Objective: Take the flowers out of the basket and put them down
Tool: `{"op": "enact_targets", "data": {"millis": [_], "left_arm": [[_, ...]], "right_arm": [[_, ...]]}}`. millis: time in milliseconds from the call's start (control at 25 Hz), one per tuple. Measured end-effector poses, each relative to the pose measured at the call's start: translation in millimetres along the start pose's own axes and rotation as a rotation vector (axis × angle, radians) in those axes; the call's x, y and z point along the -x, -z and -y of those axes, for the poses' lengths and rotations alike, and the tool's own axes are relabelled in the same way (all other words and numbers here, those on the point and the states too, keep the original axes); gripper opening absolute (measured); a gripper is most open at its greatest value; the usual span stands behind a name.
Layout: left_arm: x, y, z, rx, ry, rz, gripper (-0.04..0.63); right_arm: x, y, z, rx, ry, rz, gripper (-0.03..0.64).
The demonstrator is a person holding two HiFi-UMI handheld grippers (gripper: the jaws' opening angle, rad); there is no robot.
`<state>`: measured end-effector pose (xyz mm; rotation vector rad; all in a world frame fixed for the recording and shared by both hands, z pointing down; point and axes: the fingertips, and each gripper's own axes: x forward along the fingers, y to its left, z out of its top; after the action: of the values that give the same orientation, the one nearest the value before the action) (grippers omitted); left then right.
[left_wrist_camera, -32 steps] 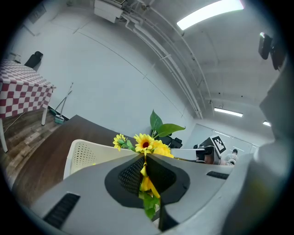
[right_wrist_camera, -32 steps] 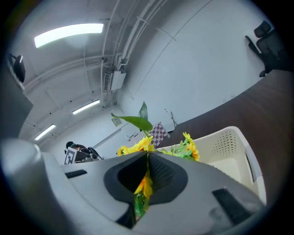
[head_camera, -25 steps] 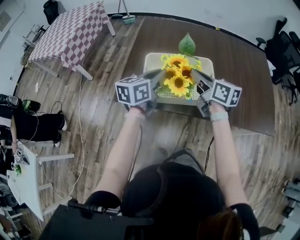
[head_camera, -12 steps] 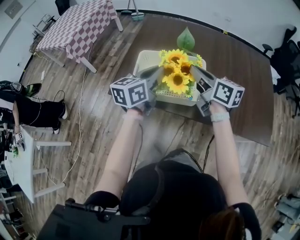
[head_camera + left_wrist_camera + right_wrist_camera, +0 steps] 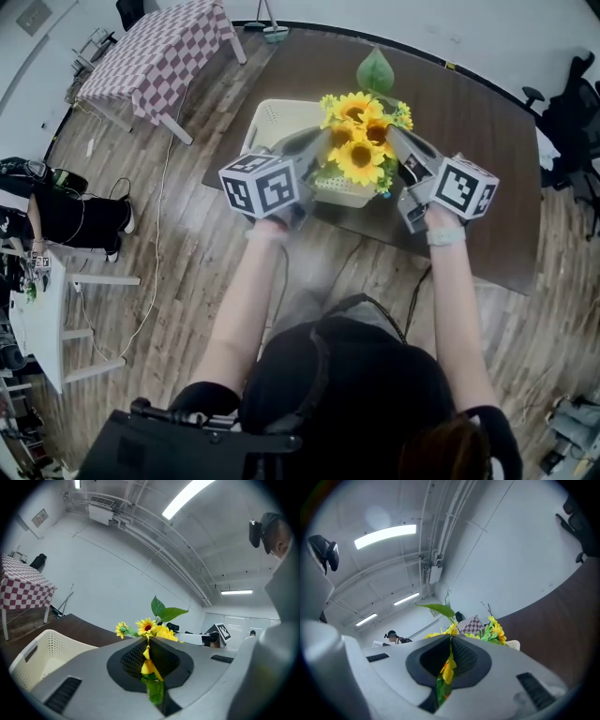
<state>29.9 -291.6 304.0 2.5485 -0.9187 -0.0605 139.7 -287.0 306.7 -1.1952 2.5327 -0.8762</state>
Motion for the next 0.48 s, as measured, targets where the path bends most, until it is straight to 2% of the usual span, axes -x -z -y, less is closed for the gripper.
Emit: {"op": "enact_targets", "data": {"millis": [240,480], "left_arm": [[-20,5,31,-0.013,0.045,-0.003,0.011],[-45,14,56,-0.022,0.098,-0.026,0.011]], "right_arm": [[34,-11,11,-0.023,0.007,0.050,0.000],[66,-21,29,-0.034,0.049,0.094,0.000]]}}
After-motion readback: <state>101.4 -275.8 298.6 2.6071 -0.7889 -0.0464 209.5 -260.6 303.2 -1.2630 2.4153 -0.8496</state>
